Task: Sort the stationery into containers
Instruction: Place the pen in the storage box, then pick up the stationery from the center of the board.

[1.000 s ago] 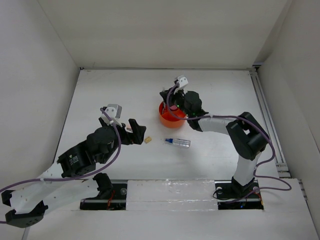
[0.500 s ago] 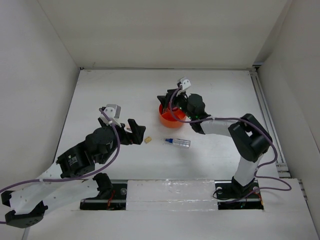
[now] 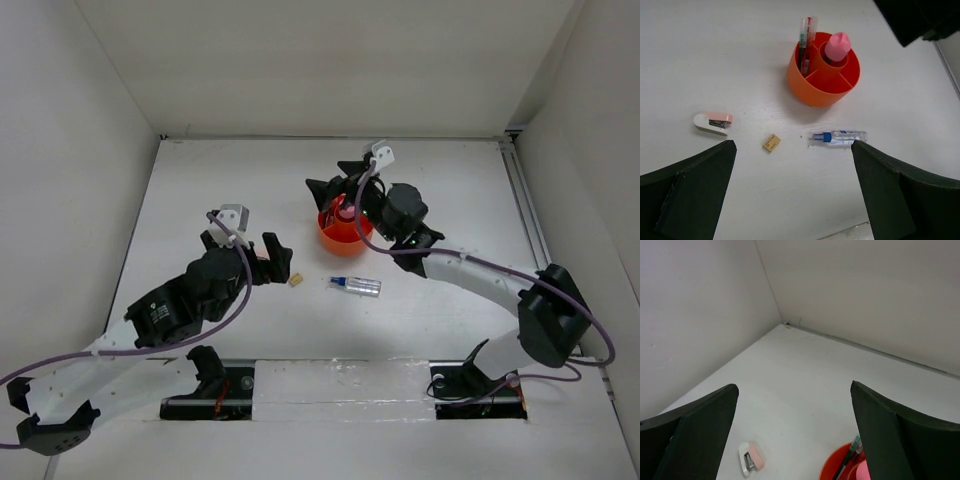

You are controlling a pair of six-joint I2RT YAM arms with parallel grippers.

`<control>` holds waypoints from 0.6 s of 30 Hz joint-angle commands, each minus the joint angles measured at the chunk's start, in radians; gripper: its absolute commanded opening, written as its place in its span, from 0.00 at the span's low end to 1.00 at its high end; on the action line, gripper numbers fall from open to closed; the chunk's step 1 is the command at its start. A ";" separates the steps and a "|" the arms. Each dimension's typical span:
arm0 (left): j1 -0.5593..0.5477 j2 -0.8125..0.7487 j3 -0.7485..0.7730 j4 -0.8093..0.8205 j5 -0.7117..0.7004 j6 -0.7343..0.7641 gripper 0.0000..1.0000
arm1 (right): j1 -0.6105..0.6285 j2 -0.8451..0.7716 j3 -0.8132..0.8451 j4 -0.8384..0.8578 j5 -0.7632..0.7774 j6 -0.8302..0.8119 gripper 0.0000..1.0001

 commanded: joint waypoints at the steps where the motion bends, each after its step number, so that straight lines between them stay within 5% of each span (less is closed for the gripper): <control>1: 0.016 0.040 0.019 -0.028 -0.055 -0.044 1.00 | 0.050 -0.098 0.065 -0.215 0.174 -0.014 1.00; 5: 0.016 0.150 0.079 -0.091 -0.094 -0.155 1.00 | 0.104 -0.242 0.059 -0.442 0.350 -0.010 1.00; 10: 0.016 0.342 0.099 -0.073 -0.105 -0.253 1.00 | 0.116 -0.448 0.009 -0.646 0.308 0.060 1.00; 18: 0.080 0.537 0.009 0.134 0.010 -0.206 1.00 | 0.116 -0.683 -0.036 -0.853 0.194 0.060 1.00</control>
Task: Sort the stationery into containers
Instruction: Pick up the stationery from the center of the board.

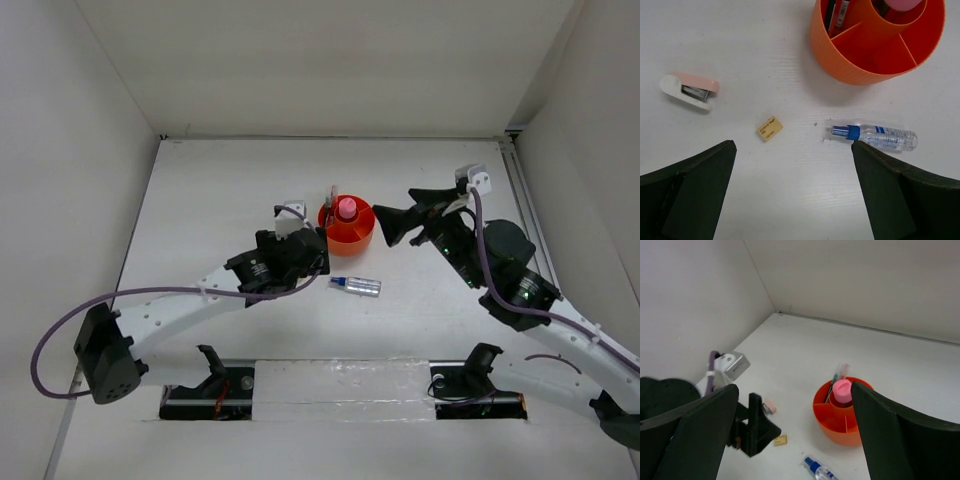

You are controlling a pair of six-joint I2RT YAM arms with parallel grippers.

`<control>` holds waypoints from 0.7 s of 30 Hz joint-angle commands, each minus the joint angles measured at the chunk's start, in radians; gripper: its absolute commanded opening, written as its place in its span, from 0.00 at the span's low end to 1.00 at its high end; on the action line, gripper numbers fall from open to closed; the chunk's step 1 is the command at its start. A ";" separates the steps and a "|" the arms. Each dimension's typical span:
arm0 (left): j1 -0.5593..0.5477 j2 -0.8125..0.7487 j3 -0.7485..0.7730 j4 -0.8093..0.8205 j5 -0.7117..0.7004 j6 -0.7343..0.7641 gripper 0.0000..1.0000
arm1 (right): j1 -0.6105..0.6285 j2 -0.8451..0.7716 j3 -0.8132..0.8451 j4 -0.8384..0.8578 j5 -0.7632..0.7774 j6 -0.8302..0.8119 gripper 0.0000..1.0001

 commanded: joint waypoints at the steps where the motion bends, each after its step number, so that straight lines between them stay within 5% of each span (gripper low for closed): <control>1: 0.076 0.023 -0.079 0.135 0.119 0.021 1.00 | 0.002 -0.031 -0.028 -0.131 -0.064 0.010 1.00; 5: 0.228 0.023 -0.196 0.310 0.291 0.093 0.98 | 0.002 -0.031 -0.056 -0.120 -0.176 0.020 1.00; 13: 0.229 0.221 -0.187 0.357 0.276 0.103 0.96 | 0.002 0.052 -0.046 -0.082 -0.291 0.020 1.00; 21: 0.229 0.232 -0.267 0.428 0.328 0.103 0.93 | 0.002 0.061 -0.046 -0.061 -0.320 0.030 1.00</control>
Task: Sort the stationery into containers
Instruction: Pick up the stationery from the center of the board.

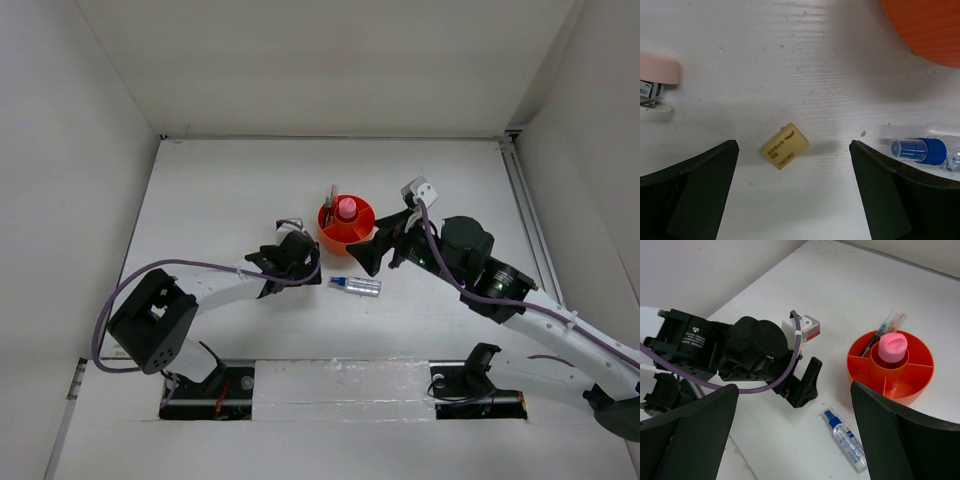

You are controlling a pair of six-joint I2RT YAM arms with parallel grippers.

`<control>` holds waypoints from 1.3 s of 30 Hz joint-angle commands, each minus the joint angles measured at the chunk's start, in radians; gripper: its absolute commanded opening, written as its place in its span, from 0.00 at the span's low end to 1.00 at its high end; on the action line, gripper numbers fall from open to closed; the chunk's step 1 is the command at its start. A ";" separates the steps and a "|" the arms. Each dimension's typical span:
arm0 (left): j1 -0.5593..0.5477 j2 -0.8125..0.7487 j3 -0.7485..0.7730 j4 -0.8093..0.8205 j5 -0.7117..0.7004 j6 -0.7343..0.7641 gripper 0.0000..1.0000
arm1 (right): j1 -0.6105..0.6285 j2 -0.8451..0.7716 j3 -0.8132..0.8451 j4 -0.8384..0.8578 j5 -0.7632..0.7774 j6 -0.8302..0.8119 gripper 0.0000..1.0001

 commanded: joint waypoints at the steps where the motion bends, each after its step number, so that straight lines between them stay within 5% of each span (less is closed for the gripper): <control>1: -0.001 -0.029 -0.026 0.059 0.023 0.019 0.90 | 0.002 -0.007 0.006 0.060 -0.032 0.015 1.00; 25: -0.012 0.009 -0.037 0.052 0.080 0.010 0.52 | 0.021 -0.045 -0.003 0.079 -0.050 0.064 1.00; 39: -0.044 0.037 -0.027 0.029 0.076 -0.010 0.45 | 0.039 -0.054 -0.003 0.079 -0.050 0.082 1.00</control>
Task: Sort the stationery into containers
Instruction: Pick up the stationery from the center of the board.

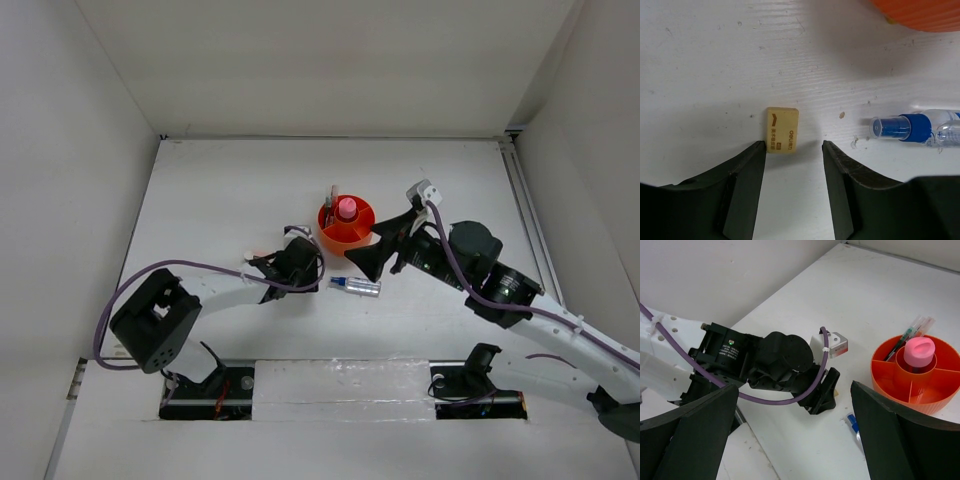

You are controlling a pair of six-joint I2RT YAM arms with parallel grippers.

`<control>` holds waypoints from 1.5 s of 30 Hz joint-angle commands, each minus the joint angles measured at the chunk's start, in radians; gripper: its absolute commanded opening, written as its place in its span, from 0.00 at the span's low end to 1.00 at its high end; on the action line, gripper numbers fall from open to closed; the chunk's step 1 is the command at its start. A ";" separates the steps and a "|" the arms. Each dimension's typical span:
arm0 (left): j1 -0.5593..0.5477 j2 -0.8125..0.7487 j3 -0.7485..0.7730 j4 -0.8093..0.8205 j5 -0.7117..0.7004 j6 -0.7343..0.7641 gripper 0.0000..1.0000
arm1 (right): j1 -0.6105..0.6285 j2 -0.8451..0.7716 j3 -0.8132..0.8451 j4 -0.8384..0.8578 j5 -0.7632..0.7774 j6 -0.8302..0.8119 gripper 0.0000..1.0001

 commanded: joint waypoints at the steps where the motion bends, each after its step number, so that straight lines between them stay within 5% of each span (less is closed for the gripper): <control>1: -0.001 0.028 0.013 -0.033 0.003 -0.020 0.45 | 0.011 -0.018 0.003 0.057 -0.008 0.010 1.00; 15: -0.001 0.138 0.088 -0.099 -0.025 -0.039 0.28 | 0.011 -0.027 -0.006 0.066 -0.008 0.010 1.00; 21: -0.001 0.138 0.079 -0.099 -0.025 -0.048 0.02 | 0.011 -0.027 -0.006 0.066 -0.008 0.010 1.00; 26: -0.001 0.164 0.088 -0.108 0.005 -0.048 0.00 | 0.011 -0.037 -0.006 0.066 0.001 0.019 1.00; 38: -0.001 -0.279 0.007 0.004 -0.013 -0.001 0.00 | 0.002 -0.096 0.005 0.023 0.223 0.086 1.00; 45: -0.136 -0.460 -0.003 0.106 0.038 0.089 0.00 | -0.066 0.023 0.074 -0.009 0.131 0.129 0.98</control>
